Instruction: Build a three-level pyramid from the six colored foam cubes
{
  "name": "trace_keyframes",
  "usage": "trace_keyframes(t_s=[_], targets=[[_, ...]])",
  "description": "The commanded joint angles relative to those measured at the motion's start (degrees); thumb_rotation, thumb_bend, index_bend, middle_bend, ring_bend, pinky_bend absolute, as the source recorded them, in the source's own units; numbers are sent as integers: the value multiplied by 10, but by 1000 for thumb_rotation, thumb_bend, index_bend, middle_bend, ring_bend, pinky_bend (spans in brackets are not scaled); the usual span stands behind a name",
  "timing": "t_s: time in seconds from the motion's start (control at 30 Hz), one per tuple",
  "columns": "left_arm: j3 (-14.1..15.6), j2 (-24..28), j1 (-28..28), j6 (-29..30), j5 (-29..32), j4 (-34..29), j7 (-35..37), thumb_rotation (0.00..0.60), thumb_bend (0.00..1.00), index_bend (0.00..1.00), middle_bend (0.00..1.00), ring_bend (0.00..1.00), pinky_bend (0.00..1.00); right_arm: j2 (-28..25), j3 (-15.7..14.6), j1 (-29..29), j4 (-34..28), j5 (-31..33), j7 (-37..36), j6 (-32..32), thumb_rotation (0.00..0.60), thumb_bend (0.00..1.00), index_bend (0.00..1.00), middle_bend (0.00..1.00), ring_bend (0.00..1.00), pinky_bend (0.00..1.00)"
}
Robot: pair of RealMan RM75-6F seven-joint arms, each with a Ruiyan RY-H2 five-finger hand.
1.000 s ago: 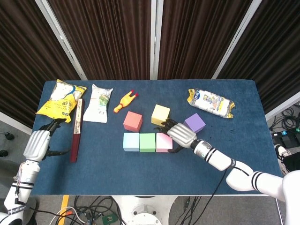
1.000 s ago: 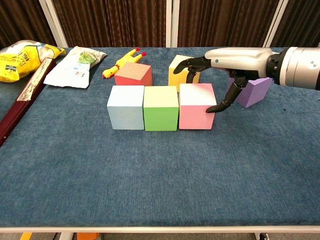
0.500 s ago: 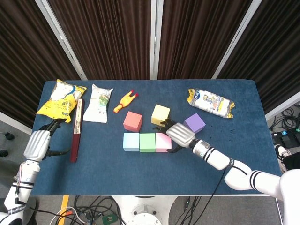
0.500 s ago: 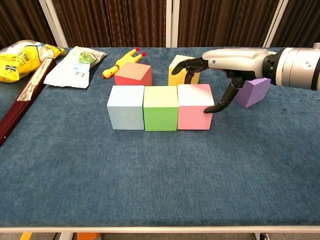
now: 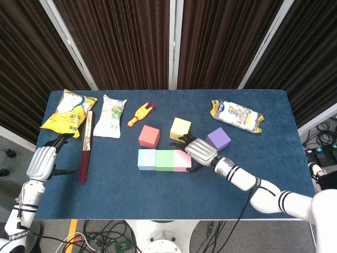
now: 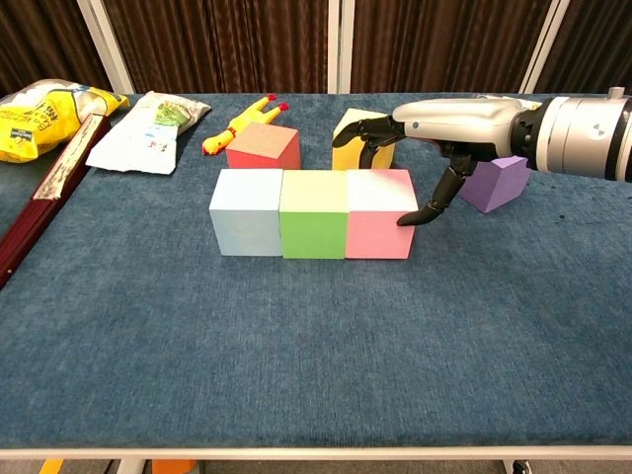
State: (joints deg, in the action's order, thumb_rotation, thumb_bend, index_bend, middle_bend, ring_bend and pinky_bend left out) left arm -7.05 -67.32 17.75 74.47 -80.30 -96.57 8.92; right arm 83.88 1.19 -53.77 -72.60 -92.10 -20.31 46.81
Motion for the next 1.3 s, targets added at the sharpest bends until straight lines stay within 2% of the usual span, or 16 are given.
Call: trace_keyframes(t_s=[0.03, 0.67, 0.73, 0.83, 0.97, 1.3], targets=[[0, 0, 0, 0, 0, 1, 0, 600, 70, 172, 168, 251, 285, 1, 0, -1, 1, 1, 2, -1, 600, 200, 77, 293, 43, 0], [0, 0, 1, -1, 0, 1, 0, 600, 70, 172, 168, 251, 285, 5, -1, -3, 4, 4, 2, 3, 600, 199, 61, 287, 41, 0], [0, 0, 0, -1, 0, 1, 1, 600, 70, 172, 168, 251, 285, 5, -1, -4, 5, 4, 3, 2, 600, 189, 43, 272, 32, 0], [0, -1, -1, 1, 0, 2, 2, 600, 70, 172, 167, 251, 285, 4, -3, -4, 2, 6, 8, -2, 600, 158, 2, 197, 6, 0], [0, -1, 0, 1, -2, 2, 2, 600, 71, 172, 168, 250, 285, -1, -4, -3, -6, 9, 15, -2, 600, 122, 0, 95, 0, 0], [0, 0, 1, 2, -4, 1, 0, 600, 71, 171, 167, 251, 284, -27, -3, 11, -42, 27, 34, 1, 600, 101, 0, 78, 0, 0]])
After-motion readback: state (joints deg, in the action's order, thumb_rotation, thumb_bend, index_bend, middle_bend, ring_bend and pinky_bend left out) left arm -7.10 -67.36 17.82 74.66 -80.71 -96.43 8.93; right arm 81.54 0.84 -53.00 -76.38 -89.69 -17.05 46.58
